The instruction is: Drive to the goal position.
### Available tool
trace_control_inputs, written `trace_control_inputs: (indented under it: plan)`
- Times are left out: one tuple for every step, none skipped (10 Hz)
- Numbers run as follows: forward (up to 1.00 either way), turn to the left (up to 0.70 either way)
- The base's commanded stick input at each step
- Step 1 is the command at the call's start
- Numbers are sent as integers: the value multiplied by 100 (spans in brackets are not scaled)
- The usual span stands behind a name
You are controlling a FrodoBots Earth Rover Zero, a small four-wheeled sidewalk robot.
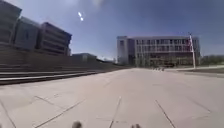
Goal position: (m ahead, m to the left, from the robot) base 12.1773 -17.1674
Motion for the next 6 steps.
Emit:
trace_control_inputs:
  plan:
    - [85,1]
    - [85,1]
    - [85,1]
    - [85,1]
    - [85,1]
    - [85,1]
